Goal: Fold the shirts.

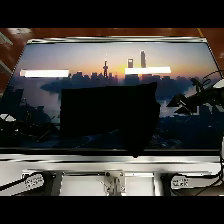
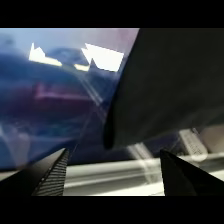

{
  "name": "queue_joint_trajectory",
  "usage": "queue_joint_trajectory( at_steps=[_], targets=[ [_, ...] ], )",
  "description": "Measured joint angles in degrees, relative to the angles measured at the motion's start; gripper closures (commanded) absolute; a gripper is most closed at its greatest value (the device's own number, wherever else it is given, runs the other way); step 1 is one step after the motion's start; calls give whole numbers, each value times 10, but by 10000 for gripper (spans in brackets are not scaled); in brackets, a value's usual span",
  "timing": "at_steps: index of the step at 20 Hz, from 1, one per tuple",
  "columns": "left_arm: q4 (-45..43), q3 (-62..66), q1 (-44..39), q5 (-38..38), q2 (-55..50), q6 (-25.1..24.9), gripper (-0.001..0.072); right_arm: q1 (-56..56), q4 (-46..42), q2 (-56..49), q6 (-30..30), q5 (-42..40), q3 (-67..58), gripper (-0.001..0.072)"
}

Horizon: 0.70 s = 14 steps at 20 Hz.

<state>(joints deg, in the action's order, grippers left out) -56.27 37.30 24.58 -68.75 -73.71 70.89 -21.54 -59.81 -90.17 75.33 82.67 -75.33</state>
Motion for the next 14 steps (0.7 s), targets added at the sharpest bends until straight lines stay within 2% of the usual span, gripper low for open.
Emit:
queue_joint_trajectory(
  at_steps=[7,8,10,11,14],
  targets=[
    [39,-13,-40,39,-21,-1,51,-3,6,2,-4,-4,7,40],
    [49,-13,-46,38,-29,-1,78,-4,6,2,-4,-5,7,40],
    [54,-14,-52,46,-44,0,424,-4,4,2,-4,-5,7,40],
    [53,-15,-55,53,-50,4,539,-4,1,2,-4,-3,7,40],
    [58,-15,-58,63,-58,10,667,-4,-24,3,1,11,9,40]
  ],
)
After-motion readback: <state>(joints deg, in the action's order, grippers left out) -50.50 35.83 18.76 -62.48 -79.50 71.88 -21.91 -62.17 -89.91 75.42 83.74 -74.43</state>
